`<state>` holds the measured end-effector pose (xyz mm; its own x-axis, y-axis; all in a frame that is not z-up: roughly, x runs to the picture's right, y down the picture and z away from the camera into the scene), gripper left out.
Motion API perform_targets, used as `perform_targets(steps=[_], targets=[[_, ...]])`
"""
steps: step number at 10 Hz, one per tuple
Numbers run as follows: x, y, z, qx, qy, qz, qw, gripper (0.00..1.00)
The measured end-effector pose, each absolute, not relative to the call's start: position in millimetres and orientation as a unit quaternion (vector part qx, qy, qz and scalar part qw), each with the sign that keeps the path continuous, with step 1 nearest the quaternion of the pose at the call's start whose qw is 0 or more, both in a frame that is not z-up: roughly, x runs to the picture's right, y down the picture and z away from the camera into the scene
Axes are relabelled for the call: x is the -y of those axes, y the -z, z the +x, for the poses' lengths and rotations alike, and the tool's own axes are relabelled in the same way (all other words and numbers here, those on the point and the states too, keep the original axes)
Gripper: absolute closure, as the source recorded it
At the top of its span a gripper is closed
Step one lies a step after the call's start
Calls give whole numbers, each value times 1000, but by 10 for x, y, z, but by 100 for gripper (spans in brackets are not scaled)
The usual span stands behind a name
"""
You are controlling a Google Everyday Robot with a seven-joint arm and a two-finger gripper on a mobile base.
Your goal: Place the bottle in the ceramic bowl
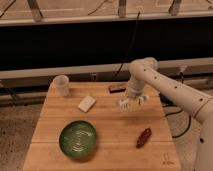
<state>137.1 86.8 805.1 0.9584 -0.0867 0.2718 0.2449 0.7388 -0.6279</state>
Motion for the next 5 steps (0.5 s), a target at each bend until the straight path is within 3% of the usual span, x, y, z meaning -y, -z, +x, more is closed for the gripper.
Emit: perform_targets(steps=[5], targets=[[-974, -7772, 925, 114, 126, -348, 922, 98]])
